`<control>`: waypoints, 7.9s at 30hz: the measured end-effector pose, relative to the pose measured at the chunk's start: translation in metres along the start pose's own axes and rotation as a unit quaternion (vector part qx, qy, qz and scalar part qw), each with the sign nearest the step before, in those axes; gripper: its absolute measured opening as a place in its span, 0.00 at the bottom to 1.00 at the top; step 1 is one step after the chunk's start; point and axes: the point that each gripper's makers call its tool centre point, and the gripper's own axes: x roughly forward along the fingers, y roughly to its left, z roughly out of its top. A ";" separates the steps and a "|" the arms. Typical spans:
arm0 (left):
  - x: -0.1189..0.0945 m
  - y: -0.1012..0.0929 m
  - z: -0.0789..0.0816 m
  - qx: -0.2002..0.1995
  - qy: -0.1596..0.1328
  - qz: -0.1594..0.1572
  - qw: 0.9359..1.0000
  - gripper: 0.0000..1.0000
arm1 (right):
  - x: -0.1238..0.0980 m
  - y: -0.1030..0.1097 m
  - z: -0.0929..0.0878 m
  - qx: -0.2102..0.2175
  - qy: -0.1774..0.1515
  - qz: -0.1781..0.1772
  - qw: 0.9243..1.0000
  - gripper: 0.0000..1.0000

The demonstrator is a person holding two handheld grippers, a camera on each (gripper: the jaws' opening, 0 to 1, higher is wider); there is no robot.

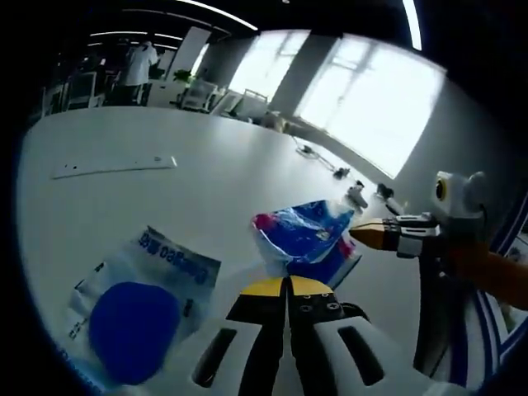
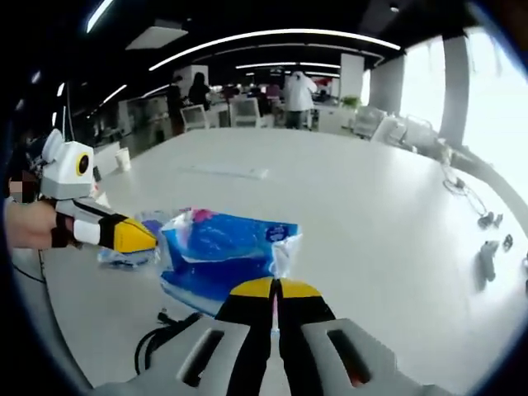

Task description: Arrange the tabletop items into an orderly group along one side of the table until the central work area is clear of visible clutter.

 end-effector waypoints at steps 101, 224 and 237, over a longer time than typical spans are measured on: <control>0.024 0.010 -0.037 -0.009 0.036 0.011 0.999 0.11 | 0.011 -0.003 -0.054 0.028 0.059 0.004 0.998 0.10; -0.159 0.116 -0.083 -0.166 -0.037 0.175 0.970 0.20 | 0.102 0.135 0.032 -0.116 0.055 0.166 0.978 0.19; -0.158 0.119 -0.085 -0.172 -0.033 0.176 0.969 0.17 | 0.114 0.138 0.022 -0.111 0.072 0.168 0.977 0.17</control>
